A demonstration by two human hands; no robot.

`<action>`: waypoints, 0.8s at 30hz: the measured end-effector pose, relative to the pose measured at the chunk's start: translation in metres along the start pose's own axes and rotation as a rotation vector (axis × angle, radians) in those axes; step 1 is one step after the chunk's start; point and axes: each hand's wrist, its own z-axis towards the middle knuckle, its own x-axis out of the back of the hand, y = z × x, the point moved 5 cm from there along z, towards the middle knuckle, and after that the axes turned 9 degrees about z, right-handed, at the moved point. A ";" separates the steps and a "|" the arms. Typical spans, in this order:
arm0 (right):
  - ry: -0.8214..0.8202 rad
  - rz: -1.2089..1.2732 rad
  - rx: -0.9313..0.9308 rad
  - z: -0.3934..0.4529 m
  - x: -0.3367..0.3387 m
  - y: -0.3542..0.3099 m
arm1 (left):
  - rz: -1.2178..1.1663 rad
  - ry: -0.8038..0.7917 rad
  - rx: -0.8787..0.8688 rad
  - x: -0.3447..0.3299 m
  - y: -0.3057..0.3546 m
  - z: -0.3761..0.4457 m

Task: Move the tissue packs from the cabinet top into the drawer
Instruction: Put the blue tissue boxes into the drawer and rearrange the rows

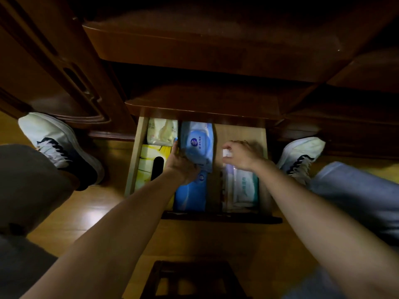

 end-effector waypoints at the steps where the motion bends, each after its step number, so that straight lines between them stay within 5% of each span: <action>1: -0.072 -0.090 0.006 -0.005 0.001 0.004 | -0.066 0.037 0.032 0.001 0.000 -0.001; 5: -0.314 -0.416 -0.036 -0.026 -0.008 0.026 | -0.080 0.042 -0.040 0.005 0.006 -0.011; 11: -0.219 -0.590 -0.026 -0.030 -0.018 0.032 | -0.448 0.393 0.093 0.030 0.030 -0.043; 24: -0.171 -0.483 -0.003 -0.035 -0.002 0.034 | -0.729 0.537 0.106 0.015 0.054 -0.055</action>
